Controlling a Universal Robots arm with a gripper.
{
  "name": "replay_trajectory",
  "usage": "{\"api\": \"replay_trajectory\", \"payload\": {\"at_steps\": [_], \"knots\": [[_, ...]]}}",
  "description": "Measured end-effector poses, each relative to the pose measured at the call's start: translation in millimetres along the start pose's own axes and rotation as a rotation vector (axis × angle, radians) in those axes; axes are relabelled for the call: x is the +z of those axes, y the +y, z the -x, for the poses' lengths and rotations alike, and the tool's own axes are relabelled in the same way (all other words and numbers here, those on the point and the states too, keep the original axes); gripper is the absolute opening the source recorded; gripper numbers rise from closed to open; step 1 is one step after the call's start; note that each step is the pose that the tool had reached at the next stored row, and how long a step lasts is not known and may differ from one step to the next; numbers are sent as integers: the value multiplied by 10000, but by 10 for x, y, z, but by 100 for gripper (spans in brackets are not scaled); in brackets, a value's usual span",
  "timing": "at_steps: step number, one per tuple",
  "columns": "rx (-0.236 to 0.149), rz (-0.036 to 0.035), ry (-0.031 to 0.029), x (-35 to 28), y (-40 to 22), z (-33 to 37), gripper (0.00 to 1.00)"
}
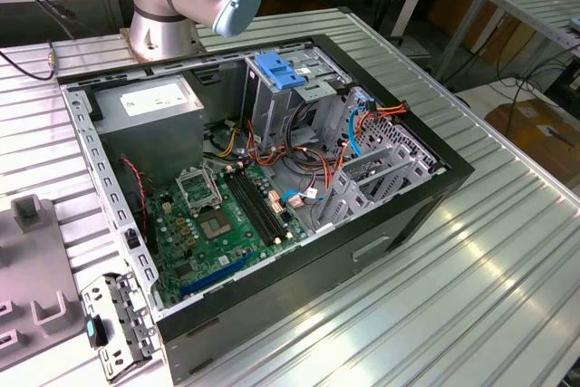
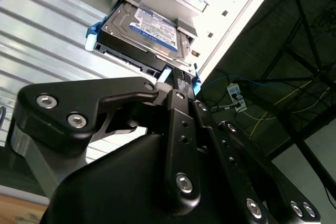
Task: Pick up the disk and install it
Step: 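Pick up the disk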
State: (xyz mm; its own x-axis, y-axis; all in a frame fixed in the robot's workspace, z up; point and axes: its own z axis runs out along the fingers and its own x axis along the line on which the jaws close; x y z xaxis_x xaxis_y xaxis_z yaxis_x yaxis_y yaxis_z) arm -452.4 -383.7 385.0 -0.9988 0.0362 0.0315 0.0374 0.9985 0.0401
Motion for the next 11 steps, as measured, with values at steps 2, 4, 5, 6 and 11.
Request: {"api": "replay_trajectory", "payload": {"at_steps": [2,4,5,6,11], "knots": [[-50,-2,2,0,0,0,11],[-98,-4,4,0,0,0,11],[-122,-4,5,0,0,0,11],[-149,-5,6,0,0,0,11],[-291,-10,12,0,0,0,11]]}}
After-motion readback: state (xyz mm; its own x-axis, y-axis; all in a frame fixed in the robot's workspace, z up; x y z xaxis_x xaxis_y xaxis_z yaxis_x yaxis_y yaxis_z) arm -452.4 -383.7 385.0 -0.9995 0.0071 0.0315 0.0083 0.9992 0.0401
